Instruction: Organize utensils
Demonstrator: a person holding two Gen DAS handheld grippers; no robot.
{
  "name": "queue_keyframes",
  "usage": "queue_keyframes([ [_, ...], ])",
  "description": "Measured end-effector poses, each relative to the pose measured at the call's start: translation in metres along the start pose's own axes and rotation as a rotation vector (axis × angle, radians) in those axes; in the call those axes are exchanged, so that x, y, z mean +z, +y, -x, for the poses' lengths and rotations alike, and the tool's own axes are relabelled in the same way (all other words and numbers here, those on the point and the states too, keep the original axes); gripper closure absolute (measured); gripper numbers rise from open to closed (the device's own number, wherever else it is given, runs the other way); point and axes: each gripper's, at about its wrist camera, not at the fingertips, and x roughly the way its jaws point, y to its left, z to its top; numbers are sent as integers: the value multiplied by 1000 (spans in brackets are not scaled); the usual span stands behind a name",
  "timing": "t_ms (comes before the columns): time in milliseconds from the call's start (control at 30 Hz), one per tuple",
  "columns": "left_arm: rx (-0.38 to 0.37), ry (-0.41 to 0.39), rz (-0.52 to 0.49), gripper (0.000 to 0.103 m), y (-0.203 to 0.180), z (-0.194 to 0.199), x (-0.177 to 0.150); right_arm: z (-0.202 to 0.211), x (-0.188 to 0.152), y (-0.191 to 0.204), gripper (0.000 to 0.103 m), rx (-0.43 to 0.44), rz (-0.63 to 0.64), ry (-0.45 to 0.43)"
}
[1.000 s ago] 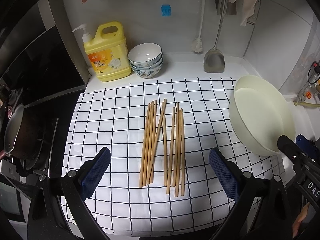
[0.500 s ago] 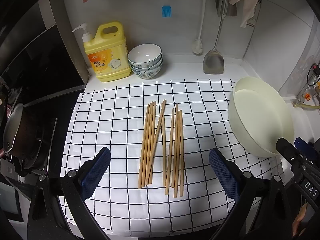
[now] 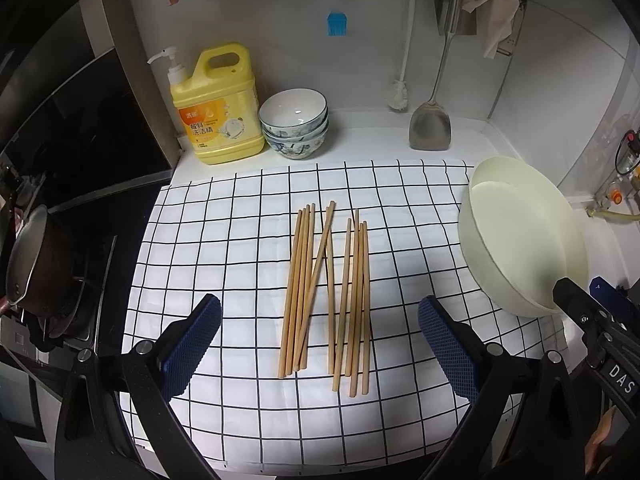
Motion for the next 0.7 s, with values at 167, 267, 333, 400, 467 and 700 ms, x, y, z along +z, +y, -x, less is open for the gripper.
queue_keyframes([
  [167,1,-1,-1,6,0,0,0,0,0,1,29,0,1,1],
  [267,1,-4,0,6,1,0,0,0,1,1,29,-1,2,1],
  [333,1,-4,1,6,3,0,1,0,1,1,29,1,2,2],
  [400,1,-5,1,6,3,0,1,-1,1,2,29,0,3,1],
  [467,1,-5,2,6,3,0,1,-1,1,2,29,0,1,1],
  [700,2,-8,2,6,6,0,0,-1,1,4,29,-2,6,2],
])
